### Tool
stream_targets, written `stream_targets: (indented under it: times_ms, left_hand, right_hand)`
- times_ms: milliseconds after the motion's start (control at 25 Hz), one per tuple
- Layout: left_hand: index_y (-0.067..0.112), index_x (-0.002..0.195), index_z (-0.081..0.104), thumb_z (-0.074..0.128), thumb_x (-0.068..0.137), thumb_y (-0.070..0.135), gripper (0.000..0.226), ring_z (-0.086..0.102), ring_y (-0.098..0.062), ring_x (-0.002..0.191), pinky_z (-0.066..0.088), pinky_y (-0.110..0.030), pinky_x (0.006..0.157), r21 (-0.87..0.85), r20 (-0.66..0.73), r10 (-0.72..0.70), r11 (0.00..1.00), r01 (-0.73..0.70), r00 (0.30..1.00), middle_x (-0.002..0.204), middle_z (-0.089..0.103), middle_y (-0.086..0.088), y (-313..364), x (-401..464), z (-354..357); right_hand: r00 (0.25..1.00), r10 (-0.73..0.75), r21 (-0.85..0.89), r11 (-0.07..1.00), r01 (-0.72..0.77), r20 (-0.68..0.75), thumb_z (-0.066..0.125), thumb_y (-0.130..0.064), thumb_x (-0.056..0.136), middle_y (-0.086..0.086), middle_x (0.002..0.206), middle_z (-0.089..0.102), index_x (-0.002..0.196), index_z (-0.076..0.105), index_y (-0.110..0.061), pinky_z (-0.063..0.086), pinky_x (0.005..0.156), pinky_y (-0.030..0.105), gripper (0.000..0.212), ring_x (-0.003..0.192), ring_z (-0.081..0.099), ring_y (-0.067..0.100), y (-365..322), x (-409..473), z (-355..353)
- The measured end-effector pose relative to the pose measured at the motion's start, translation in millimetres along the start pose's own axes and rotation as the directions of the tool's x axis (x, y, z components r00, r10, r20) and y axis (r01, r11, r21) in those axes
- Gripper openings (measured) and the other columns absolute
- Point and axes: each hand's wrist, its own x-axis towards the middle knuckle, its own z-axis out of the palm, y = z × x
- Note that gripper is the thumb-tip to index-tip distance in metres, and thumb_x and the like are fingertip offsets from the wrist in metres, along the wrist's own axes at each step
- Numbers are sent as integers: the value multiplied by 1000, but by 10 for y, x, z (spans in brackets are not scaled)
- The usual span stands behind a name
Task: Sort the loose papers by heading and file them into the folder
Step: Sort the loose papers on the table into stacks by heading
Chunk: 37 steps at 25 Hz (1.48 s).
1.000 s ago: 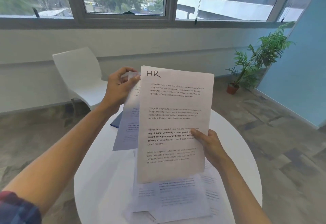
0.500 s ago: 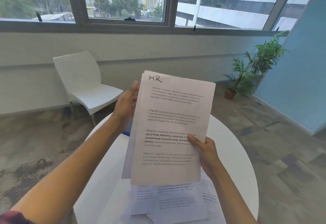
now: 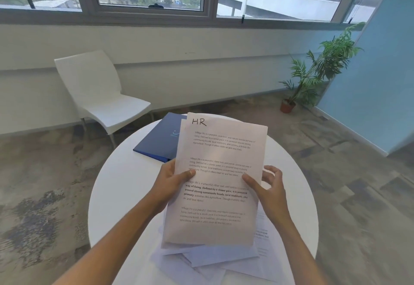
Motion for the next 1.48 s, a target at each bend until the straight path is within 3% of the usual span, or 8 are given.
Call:
stream_targets:
  times_ms: [120,200,440,600,800,960,1160,1480]
  left_hand:
    - [15,110,62,58,94,2,22,75,-30,85,61,-39,64,6,-4,-79,997,79,997,98,77,-4,-174,-49,-28]
    - [13,112,61,56,93,-1,24,75,-30,85,61,-37,63,7,-8,-112,994,112,994,98,77,-4,-270,-60,-42]
    - [14,112,67,61,91,6,23,74,-27,91,61,-38,72,29,-50,-86,996,87,995,102,77,-3,-434,-46,-121]
    - [11,113,69,71,81,10,32,71,-31,99,59,-48,85,29,-51,-98,995,100,994,107,75,-6,-585,-62,-112]
    - [21,105,72,67,89,8,21,72,-24,92,59,-35,74,80,-48,-109,990,113,993,96,77,3,-684,-70,3]
    - [23,108,72,75,82,13,28,72,-24,92,60,-43,81,107,1,-101,989,100,995,99,77,3,-631,-53,83]
    - [20,111,72,75,82,13,30,71,-26,97,59,-47,86,113,25,-64,992,61,998,104,76,-1,-651,-64,179]
    - [26,104,75,73,84,4,29,70,-19,95,57,-29,79,108,-7,33,994,-32,999,99,77,4,-705,-139,224]
  right_hand:
    - [967,104,215,964,-156,234,82,-32,79,5,120,72,131,55,-19,60,86,45,60,104,72,25,92,9,76]
    - [949,128,262,943,-206,287,78,-23,84,11,116,74,127,62,-11,58,89,51,47,103,73,32,139,-16,143]
    - [986,91,213,970,-120,140,74,-14,87,7,95,79,104,75,-8,63,74,39,17,87,76,28,185,-105,306]
    - [994,56,123,990,-68,96,81,-13,80,5,89,79,96,76,-9,63,71,39,17,83,75,27,308,-192,331]
    - [998,42,97,994,-46,41,84,-15,77,0,90,79,97,74,-17,60,63,28,22,81,75,19,394,-320,279]
    - [997,-74,81,994,75,-5,86,-13,75,-8,81,78,90,76,-20,57,59,21,19,71,72,7,297,-347,178]
    - [993,-121,75,990,121,-15,82,-11,80,-1,74,75,83,78,-18,50,55,21,9,64,65,12,253,-368,123]
    - [996,-94,133,987,94,-13,82,-3,77,4,81,77,86,78,-14,53,58,25,15,71,68,18,397,-408,95]
